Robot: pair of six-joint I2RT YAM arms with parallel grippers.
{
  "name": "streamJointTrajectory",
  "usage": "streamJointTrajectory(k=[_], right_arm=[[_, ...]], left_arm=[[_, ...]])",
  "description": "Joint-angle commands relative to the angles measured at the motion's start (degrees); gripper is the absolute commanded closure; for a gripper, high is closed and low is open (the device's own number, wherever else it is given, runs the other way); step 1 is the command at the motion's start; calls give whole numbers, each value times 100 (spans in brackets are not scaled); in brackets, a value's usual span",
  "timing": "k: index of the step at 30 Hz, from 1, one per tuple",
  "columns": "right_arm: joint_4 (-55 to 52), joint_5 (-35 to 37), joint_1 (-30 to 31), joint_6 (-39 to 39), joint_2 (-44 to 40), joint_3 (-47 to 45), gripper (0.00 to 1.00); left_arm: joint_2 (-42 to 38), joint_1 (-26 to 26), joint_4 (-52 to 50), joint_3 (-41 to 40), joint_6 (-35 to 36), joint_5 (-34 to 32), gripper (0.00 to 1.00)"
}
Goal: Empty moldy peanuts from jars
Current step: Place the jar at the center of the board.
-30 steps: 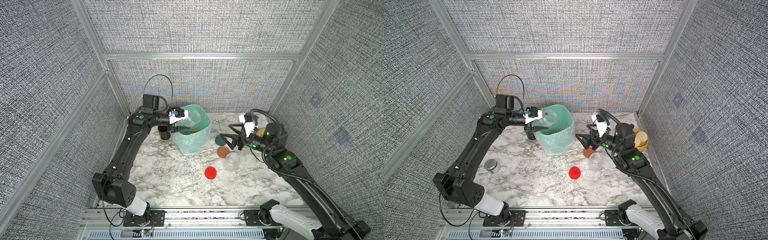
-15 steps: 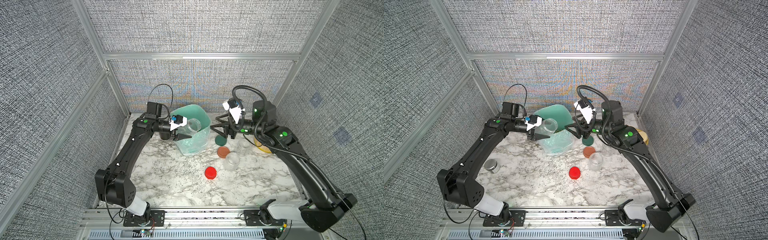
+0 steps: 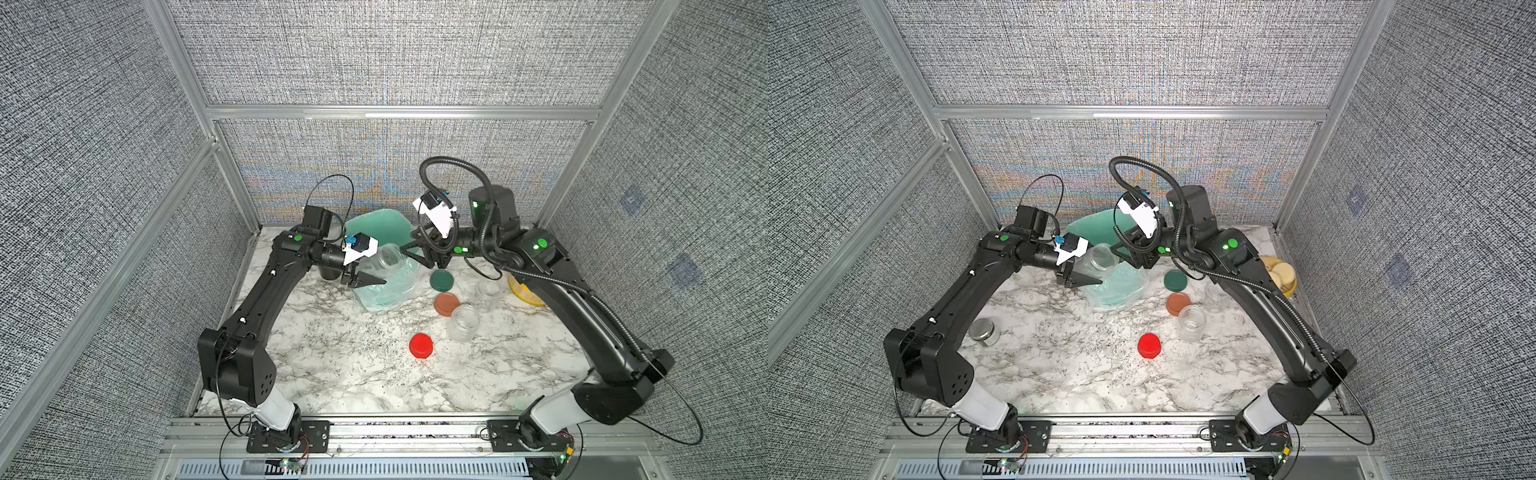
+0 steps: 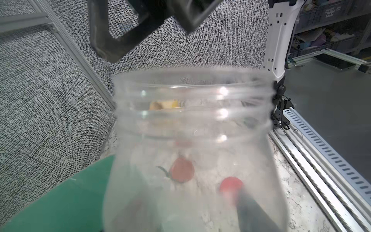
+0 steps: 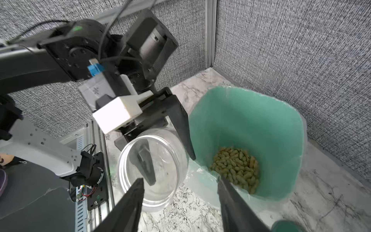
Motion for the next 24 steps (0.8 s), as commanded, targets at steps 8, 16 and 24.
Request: streamJointTrajectory(k=[8,16,24], right_arm=[[-692,563,349,-301,371,435,50],[-1052,533,429,-308,762,753,74],[-944,299,451,-266,745,716,96]], left_arm=[[39,-30,-209,16,72,-52,100],[36,-39,-143,-17,79,-56,100],[40,-41,140,-96,-105,-128,89]])
